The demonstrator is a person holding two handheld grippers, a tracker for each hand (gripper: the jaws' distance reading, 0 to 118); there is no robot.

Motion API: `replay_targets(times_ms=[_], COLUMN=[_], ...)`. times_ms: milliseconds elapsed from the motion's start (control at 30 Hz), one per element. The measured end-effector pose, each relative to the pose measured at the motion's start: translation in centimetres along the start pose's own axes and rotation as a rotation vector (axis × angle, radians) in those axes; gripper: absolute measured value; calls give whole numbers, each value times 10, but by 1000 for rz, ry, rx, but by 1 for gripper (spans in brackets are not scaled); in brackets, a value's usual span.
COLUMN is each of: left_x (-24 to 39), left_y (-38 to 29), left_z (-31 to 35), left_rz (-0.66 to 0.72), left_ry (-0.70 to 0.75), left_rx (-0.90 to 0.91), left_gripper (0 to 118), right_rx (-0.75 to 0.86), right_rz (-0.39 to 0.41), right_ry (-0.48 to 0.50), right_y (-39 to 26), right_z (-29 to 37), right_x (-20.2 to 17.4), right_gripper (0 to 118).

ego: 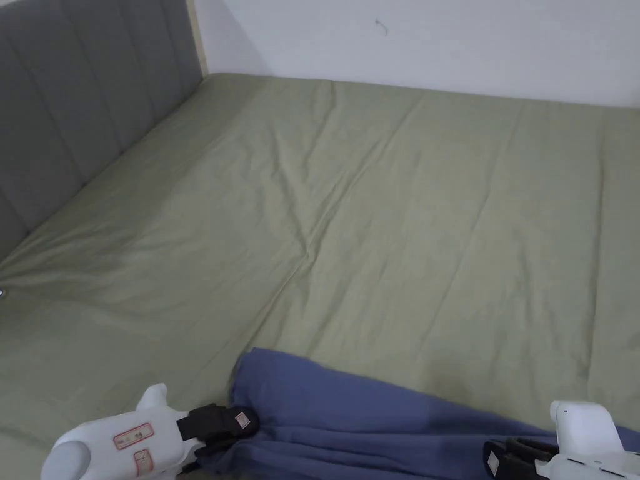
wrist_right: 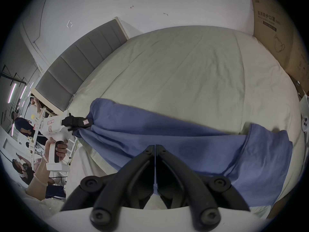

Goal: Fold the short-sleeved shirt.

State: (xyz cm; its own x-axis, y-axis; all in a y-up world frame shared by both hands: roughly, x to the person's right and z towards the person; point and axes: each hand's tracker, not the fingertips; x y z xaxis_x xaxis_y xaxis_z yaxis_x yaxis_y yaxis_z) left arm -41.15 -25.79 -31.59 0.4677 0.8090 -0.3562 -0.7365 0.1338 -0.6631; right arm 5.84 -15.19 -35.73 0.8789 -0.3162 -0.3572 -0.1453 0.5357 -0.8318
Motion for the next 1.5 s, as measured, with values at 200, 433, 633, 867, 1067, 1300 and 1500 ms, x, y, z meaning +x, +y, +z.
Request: replay_targets(times_ms=[200, 433, 633, 867, 1067, 1300, 1500], left_x=[73, 217, 283, 288, 283, 276, 243], left_y=[-4, -66, -149, -221, -221, -170, -177], left_z=[25, 14, -67, -169, -168, -112, -147], left_rz=[-272, -699, -957, -1043, -937, -734, -730], left_ry=[95, -20, -76, 31, 56, -41, 73], left_rx=[47, 0, -228, -436, -399, -231, -354], left_gripper=[8, 9, 9, 16, 86, 0, 0], right_rx=[53, 130, 205, 244, 251, 242, 257], right_rz=[-88, -213, -348, -471, -575, -571, -559], right_ry=[-26, -100, -165, -233, -257, -246, -212], right_y=[-5, -27, -54, -89, -114, -118, -113], right_z=[23, 65, 104, 133, 138, 132, 129], right_x=[27, 72, 118, 161, 180, 176, 168], right_gripper=[2, 1, 2, 2, 2, 2, 1])
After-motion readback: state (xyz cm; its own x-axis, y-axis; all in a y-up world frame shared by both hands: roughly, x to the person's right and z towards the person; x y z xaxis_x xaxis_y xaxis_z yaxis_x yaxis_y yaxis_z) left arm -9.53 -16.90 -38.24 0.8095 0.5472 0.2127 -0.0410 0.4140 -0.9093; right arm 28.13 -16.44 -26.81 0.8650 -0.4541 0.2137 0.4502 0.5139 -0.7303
